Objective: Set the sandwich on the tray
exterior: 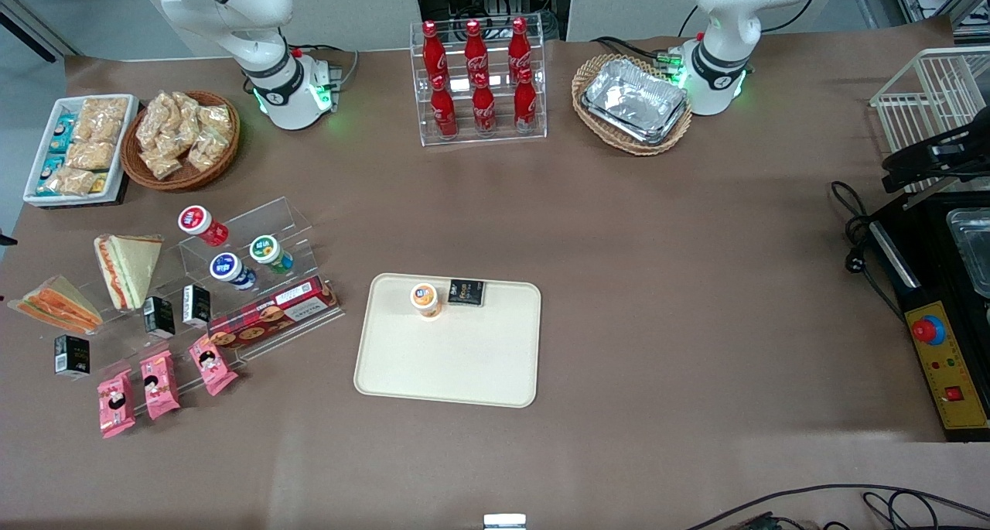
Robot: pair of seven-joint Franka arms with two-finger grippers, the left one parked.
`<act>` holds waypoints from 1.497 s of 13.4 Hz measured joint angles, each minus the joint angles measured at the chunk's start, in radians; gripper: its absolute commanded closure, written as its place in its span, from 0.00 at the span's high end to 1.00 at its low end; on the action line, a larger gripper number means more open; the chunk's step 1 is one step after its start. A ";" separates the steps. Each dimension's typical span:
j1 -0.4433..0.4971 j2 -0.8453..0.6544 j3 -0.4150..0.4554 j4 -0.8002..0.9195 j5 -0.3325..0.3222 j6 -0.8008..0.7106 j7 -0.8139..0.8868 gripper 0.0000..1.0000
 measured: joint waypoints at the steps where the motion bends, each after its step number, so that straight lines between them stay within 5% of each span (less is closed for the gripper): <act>1: -0.003 0.011 -0.008 0.000 0.009 0.016 0.064 1.00; 7: -0.044 0.078 -0.012 0.000 0.035 0.061 0.368 1.00; 18: -0.122 0.169 -0.011 0.000 0.154 0.094 0.469 1.00; 20: -0.117 0.179 -0.009 0.000 0.159 0.104 0.502 0.93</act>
